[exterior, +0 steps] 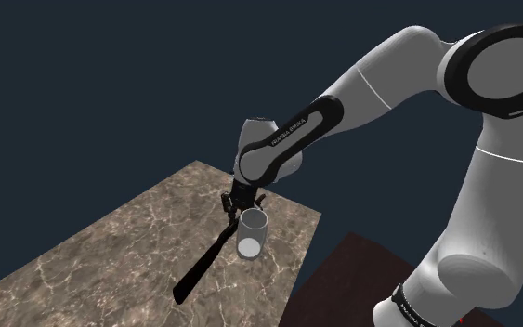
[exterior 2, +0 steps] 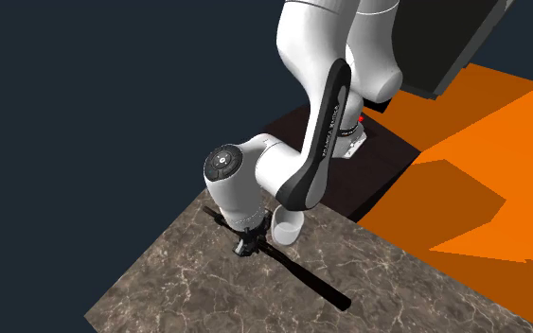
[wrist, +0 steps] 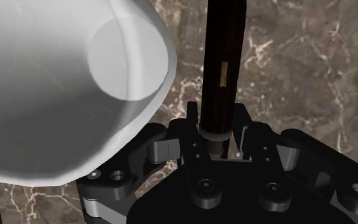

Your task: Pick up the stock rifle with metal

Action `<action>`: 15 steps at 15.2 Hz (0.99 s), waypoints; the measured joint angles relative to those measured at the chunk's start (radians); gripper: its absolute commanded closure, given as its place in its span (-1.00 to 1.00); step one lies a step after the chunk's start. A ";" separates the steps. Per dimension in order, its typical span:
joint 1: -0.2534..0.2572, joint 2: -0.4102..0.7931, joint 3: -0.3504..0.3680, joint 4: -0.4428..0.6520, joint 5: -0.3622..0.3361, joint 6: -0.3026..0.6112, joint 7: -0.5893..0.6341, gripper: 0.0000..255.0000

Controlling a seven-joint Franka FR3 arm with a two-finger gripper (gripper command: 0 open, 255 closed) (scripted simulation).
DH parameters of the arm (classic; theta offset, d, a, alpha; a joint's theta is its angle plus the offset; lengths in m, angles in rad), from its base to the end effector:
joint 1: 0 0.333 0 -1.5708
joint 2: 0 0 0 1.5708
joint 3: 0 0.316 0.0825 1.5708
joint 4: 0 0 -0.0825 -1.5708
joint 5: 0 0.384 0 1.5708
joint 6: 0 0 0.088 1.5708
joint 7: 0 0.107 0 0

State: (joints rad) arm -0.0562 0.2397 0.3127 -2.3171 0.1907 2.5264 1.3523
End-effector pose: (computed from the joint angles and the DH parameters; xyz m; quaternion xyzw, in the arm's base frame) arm 0.5044 0.1327 0.2420 -0.8044 0.5870 0.0736 0.0542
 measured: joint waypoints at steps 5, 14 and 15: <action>0.000 0.000 0.000 0.000 0.000 0.000 0.000 1.00; -0.009 -0.091 0.007 0.012 0.018 -0.102 0.000 1.00; -0.010 -0.101 0.007 0.014 0.020 -0.113 0.001 1.00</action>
State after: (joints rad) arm -0.0658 0.1386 0.3201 -2.3030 0.2102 2.4130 1.3534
